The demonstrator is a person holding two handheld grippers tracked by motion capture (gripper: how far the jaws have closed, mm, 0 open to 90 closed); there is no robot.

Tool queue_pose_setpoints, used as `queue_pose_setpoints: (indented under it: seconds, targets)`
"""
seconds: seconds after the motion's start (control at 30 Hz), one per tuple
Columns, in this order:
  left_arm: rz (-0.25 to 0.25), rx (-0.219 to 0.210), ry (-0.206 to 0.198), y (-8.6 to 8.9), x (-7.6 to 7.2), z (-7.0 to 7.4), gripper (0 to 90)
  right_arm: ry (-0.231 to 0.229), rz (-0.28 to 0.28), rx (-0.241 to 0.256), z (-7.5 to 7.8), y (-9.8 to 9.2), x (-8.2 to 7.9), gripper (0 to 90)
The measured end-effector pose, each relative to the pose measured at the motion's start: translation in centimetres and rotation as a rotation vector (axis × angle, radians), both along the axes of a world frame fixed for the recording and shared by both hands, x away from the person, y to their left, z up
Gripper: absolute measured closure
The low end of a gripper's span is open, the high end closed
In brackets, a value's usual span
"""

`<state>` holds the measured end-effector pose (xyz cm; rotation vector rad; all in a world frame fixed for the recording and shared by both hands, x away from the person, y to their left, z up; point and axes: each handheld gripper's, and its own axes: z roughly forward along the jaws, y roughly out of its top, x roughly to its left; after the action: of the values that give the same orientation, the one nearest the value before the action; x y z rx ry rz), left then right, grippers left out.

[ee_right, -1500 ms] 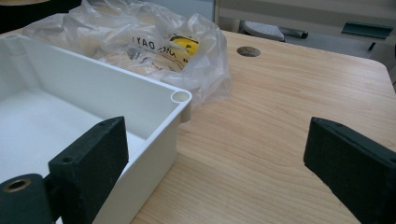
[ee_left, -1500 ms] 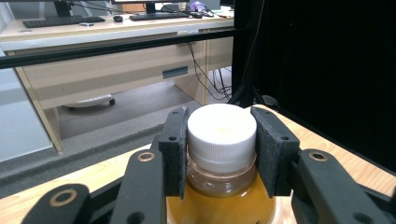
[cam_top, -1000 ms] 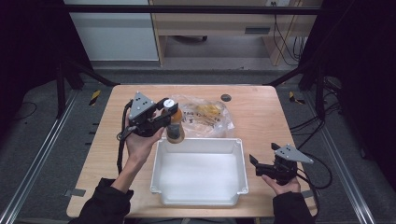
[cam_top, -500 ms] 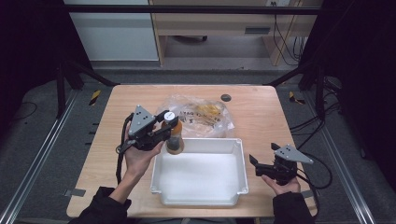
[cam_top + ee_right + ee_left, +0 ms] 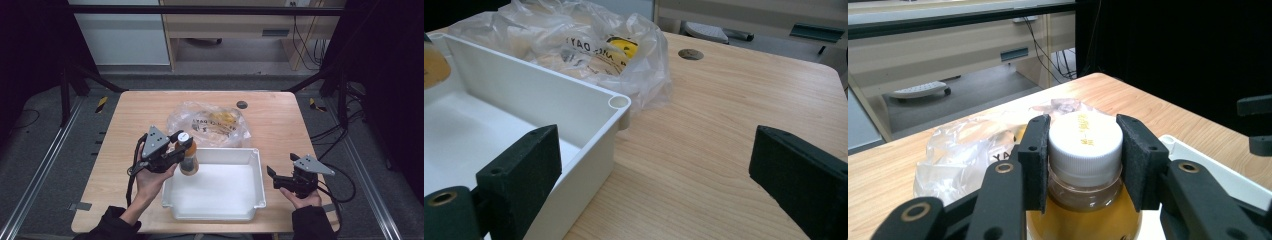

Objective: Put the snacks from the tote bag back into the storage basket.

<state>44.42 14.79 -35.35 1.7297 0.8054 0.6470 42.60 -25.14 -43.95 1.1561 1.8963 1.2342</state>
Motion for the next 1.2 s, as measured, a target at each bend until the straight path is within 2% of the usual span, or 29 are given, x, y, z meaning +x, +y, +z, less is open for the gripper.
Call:
queue_pose_setpoints:
  seconds: [0.2,0.5,0.87,1.2]
  targets:
    - [-0.006,0.016,0.011,-0.4,-0.3,-1.2,59.1,0.0,0.003,-0.003,0.0,0.1,0.0,6.9]
    - [-0.031,0.04,0.062,-1.1,-0.6,-3.0,59.0,0.002,0.007,-0.009,-0.1,0.2,0.0,7.1]
    - [-0.043,0.053,0.104,-1.7,-0.5,-4.3,59.0,0.004,0.01,-0.013,-0.1,0.2,0.0,7.1]
    - [-0.047,0.056,0.081,-2.2,-0.9,-4.8,58.8,0.008,0.009,-0.015,-0.2,0.3,0.0,7.1]
